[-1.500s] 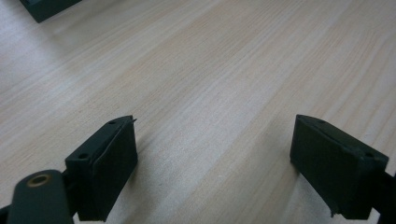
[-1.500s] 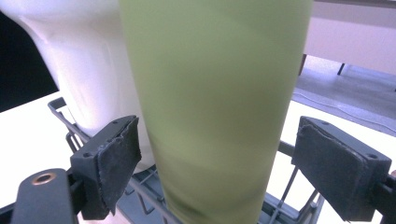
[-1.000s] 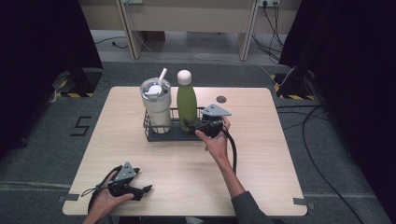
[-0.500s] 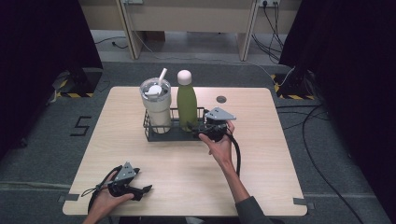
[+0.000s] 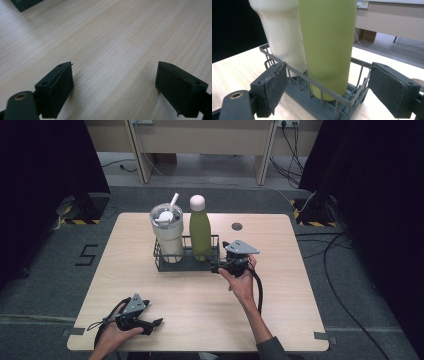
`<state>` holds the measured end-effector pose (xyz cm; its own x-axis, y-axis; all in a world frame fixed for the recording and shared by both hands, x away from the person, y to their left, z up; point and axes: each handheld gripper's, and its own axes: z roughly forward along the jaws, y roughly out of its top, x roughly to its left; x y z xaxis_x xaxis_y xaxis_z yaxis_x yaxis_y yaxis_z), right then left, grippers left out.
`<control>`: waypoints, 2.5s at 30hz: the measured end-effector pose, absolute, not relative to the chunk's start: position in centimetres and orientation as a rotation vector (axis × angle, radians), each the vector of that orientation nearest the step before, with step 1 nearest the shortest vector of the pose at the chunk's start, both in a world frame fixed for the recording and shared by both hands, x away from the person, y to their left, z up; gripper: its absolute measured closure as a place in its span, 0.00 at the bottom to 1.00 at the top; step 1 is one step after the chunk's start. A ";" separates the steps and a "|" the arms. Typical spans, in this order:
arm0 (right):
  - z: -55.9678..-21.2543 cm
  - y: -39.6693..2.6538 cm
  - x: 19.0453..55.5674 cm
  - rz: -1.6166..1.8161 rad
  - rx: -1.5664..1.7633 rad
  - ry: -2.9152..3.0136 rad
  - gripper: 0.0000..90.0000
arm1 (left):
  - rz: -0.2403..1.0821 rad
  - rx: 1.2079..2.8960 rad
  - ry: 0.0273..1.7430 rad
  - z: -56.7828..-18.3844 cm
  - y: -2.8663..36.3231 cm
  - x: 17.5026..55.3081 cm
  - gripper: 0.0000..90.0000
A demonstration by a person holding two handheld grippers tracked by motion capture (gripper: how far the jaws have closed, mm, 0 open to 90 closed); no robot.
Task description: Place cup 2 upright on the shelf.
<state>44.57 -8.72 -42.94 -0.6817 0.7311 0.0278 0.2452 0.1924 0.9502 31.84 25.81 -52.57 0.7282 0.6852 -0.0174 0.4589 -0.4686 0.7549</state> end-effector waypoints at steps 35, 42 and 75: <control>-44.8 -11.4 40.9 1.470 0.925 2.086 0.18 | 0.369 2.150 0.861 -52.6 25.8 31.8 0.16; -45.1 -11.9 40.0 1.458 0.912 2.107 0.18 | 0.370 2.148 0.860 -52.6 25.8 31.8 0.16; -47.6 -13.5 36.8 1.348 0.940 2.197 0.18 | 0.370 2.151 0.859 -52.6 25.9 31.8 0.16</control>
<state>36.84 -13.50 -47.55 -0.6964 0.7175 0.0134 0.3371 0.3105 0.8888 31.78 25.88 -52.56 0.7298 0.6834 -0.0160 0.4582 -0.4716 0.7534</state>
